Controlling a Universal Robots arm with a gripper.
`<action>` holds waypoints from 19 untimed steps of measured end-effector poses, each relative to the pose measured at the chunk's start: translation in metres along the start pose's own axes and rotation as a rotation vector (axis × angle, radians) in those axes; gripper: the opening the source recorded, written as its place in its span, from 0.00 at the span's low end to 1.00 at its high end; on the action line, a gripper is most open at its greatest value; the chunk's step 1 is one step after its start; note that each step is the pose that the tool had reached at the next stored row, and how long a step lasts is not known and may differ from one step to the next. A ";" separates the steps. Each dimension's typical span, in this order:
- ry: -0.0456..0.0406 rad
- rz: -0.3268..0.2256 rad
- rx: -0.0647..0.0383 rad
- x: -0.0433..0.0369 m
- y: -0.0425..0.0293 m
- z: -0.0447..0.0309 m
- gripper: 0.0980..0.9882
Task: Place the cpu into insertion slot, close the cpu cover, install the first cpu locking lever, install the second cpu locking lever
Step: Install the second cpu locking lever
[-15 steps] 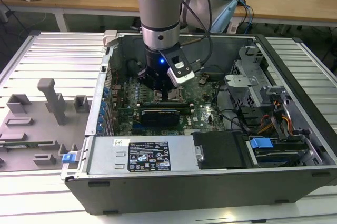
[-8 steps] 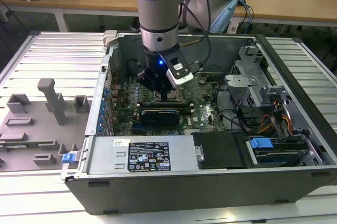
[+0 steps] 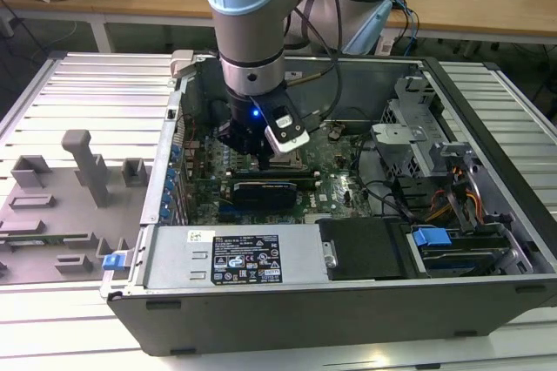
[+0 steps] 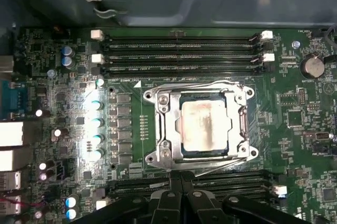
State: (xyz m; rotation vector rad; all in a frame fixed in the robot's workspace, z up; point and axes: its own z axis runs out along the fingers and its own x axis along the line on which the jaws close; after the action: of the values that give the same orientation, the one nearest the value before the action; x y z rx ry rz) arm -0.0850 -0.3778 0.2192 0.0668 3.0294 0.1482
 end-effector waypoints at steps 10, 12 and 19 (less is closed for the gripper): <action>0.0050 0.013 -0.129 0.0124 -0.0185 0.0027 0.01; 0.0054 0.015 -0.141 0.0129 -0.0194 0.0049 0.01; 0.0060 0.016 -0.154 0.0137 -0.0182 0.0129 0.01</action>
State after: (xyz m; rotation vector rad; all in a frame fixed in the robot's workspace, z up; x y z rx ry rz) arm -0.0979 -0.3940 0.2032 0.0776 3.0124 0.3822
